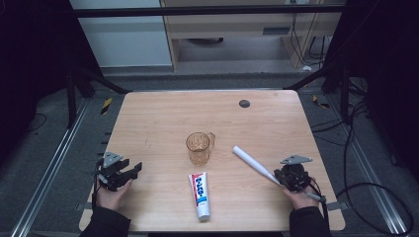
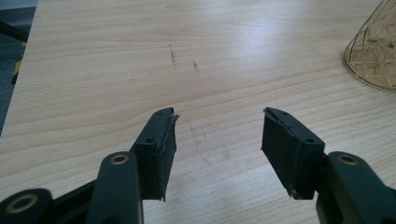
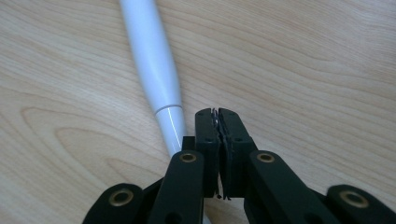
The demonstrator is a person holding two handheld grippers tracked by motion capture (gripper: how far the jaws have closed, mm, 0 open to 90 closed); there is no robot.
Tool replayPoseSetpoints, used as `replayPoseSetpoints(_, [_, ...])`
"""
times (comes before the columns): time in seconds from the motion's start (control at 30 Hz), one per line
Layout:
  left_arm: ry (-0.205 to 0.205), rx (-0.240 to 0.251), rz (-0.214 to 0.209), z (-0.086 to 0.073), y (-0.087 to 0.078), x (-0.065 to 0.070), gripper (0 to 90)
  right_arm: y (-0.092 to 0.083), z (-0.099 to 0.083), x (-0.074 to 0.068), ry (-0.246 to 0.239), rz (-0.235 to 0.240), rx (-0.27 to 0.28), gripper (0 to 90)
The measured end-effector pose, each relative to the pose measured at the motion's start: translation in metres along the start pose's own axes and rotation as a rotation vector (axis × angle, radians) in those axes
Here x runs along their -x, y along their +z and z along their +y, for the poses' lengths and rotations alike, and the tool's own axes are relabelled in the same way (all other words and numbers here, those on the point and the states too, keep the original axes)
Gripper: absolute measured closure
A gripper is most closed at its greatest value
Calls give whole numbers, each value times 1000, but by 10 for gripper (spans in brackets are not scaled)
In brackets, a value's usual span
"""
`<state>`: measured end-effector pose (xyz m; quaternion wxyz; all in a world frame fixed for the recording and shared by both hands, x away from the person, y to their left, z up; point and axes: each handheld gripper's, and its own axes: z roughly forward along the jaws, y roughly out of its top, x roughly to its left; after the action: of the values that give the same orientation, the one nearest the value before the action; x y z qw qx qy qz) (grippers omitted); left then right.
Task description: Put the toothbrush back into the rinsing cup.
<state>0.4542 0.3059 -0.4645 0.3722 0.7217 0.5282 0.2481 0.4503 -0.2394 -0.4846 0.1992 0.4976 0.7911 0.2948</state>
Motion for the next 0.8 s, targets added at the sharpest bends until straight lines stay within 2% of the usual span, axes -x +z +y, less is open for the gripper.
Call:
replayPoseSetpoints(0.27, [-1, 1, 0, 0, 0, 0, 439, -4, -4, -8, -7, 36, -4, 869])
replayPoseSetpoints(0.3, [-3, 0, 0, 0, 0, 0, 439, -6, -5, -10, -5, 54, -1, 868])
replayPoseSetpoints(0.43, [-4, 0, 0, 0, 0, 0, 440, -7, -6, -15, -12, 77, 2, 868])
replayPoseSetpoints(0.8, [-2, 1, 0, 0, 0, 0, 439, -7, -7, -27, -30, 122, 2, 865])
